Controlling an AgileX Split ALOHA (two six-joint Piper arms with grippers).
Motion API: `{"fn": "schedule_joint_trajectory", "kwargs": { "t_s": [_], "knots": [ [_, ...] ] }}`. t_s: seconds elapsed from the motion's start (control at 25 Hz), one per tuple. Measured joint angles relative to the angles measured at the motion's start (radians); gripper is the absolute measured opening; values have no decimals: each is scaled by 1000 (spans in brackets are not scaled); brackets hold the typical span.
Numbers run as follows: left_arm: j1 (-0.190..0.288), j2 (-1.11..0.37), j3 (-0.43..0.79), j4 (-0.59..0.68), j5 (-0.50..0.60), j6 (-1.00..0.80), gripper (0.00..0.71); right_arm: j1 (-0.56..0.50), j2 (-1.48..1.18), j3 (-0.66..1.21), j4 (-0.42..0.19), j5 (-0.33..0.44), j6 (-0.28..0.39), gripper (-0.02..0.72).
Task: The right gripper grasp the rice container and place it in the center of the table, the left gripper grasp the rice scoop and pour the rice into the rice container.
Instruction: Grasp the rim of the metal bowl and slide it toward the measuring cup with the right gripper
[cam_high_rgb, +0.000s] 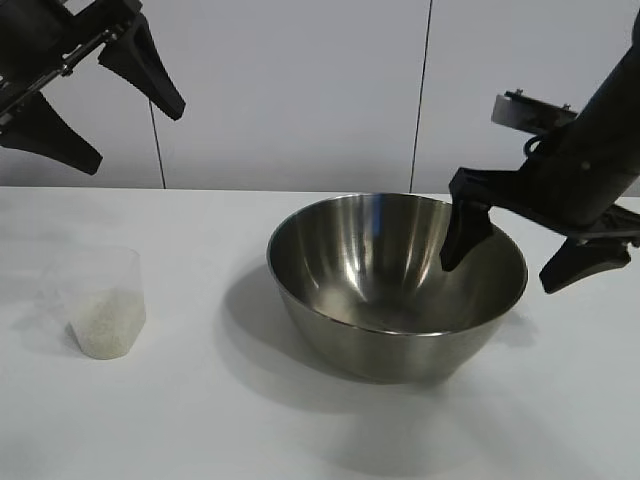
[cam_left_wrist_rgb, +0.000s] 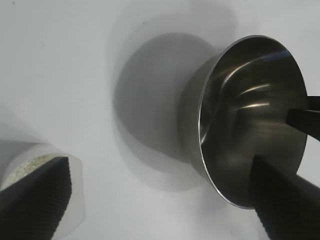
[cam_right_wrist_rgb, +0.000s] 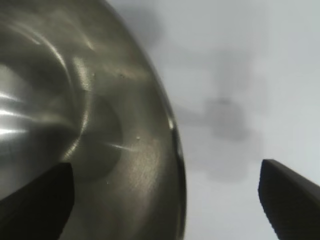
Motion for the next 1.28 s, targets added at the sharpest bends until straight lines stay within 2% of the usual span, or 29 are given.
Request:
{"fn": "schedule_joint_trajectory", "kwargs": {
  "t_s": [0.16,0.28,0.36,0.52,0.64,0.72,0.88,1.04,1.28],
  "knots": [
    [0,0,0,0,0,0,690,8,52,0,7,-23,1,684],
    [0,0,0,0,0,0,690,8,65,-1,7,-30,9,608],
    [0,0,0,0,0,0,690,8,68,-1,7,-30,21,521],
    [0,0,0,0,0,0,690,8,68,-1,7,-31,60,265],
    [0,0,0,0,0,0,690,8,68,-1,10,-31,69,111],
    [0,0,0,0,0,0,690,8,68,-1,10,-28,75,46],
    [0,0,0,0,0,0,690,8,66,-1,17,-18,74,11],
    [0,0,0,0,0,0,690,8,35,-1,28,2,43,11],
    [0,0,0,0,-3,0,690,8,-30,-1,77,24,30,11]
  ]
}}
